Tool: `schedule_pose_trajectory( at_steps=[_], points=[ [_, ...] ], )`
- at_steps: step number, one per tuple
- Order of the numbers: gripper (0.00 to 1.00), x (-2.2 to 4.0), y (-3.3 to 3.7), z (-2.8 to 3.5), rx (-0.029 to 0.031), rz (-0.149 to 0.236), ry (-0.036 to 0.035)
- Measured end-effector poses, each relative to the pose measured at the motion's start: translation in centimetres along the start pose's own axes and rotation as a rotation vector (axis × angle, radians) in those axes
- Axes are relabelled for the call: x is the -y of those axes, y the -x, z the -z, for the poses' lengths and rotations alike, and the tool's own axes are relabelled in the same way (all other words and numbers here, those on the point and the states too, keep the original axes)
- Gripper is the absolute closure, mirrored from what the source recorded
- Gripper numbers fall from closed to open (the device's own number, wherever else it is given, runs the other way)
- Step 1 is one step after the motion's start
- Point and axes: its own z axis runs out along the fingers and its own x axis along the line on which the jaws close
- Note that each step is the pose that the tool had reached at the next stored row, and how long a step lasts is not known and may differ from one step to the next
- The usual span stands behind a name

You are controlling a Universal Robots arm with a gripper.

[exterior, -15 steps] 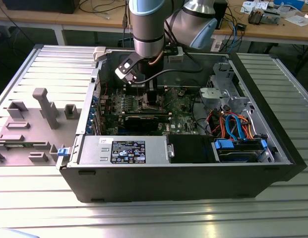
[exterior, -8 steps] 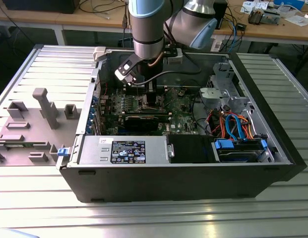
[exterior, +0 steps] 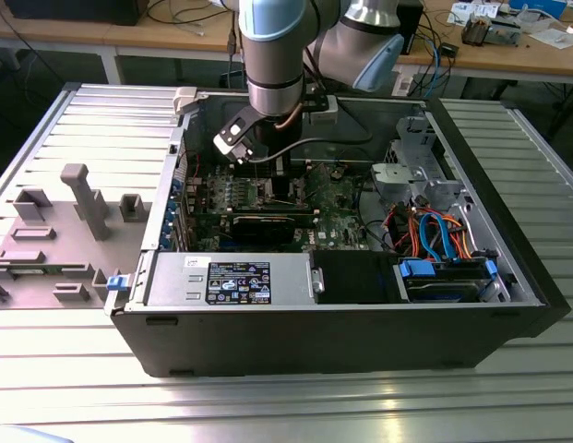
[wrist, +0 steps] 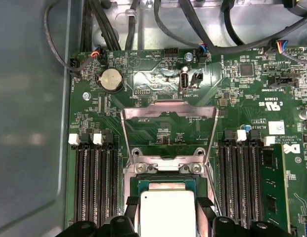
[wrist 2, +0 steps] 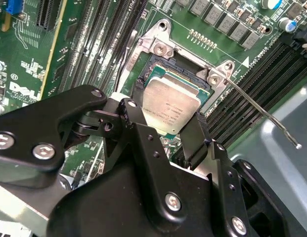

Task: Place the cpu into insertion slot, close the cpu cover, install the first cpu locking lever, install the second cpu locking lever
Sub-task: 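Place the cpu into insertion slot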

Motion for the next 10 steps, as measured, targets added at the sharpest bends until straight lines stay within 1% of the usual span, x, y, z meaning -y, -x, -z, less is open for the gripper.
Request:
schedule_pose_trajectory(
  at_steps=[6,10],
  points=[
    [0.45,0.06,0.03,-0.55,0.0002,0.0,-0.0001],
    [0.45,0.07,0.03,-0.67,0.0006,-0.001,-0.0002]
  ],
)
